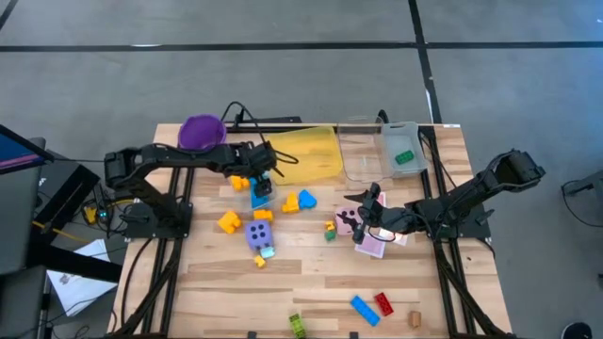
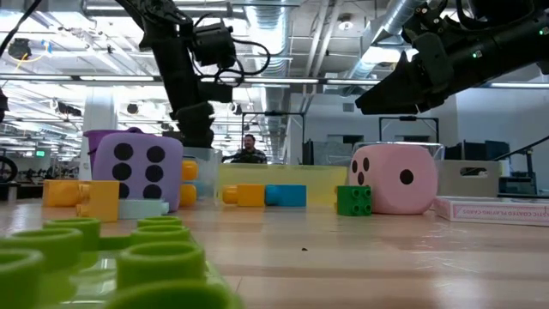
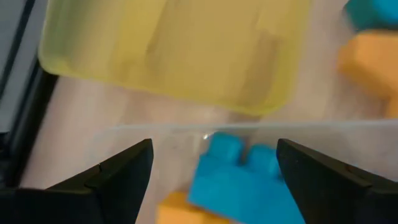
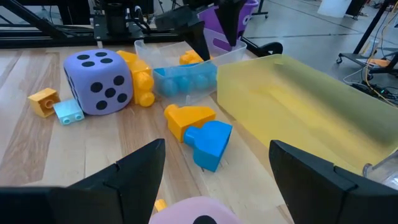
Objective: Pick & Place Toys
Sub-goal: Adjust the white bin
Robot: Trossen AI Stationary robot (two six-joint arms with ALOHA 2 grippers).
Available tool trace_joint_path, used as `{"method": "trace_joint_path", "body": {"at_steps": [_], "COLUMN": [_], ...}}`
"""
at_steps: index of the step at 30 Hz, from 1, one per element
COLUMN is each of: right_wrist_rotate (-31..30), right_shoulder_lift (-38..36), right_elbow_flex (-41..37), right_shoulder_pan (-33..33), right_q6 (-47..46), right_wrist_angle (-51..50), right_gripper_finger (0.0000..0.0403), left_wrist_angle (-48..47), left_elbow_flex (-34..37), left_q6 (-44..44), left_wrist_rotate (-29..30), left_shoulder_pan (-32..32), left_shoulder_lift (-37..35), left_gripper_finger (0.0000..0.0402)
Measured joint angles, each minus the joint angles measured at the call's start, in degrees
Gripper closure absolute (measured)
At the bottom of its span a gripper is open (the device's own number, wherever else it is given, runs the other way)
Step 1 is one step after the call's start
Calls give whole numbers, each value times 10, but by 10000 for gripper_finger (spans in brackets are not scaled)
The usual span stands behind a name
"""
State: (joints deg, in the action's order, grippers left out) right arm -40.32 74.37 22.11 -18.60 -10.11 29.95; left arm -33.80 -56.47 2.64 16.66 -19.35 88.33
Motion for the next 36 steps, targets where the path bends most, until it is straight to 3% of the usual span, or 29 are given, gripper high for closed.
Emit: {"method": "trace_joint_path", "body": {"at_steps": [8,15,21,30,36], "right_wrist_rotate": [0,0,0,-1,-2], "right_shoulder_lift": [0,0,0,0,0], "right_elbow_flex": [0,0,0,0,0], "right_shoulder_pan": [0,0,0,4,4], "right_q6": [0,0,0,0,0], "right_wrist_angle": [0,0,0,-4,-8], "right_gripper_finger": [121,121,121,121,121], "left_wrist_angle": [-28,-19,37,159,126], "left_elbow_flex": [0,0,0,0,0], "left_q6": [75,106,185,311,305], "left_wrist_rotate": [104,109,137,150,135], "left_shoulder_pan": [-63,-133,-171,-182,-166], "left_shoulder_lift": [0,0,0,0,0], "left_gripper_finger": [92,105,106,106,106]}}
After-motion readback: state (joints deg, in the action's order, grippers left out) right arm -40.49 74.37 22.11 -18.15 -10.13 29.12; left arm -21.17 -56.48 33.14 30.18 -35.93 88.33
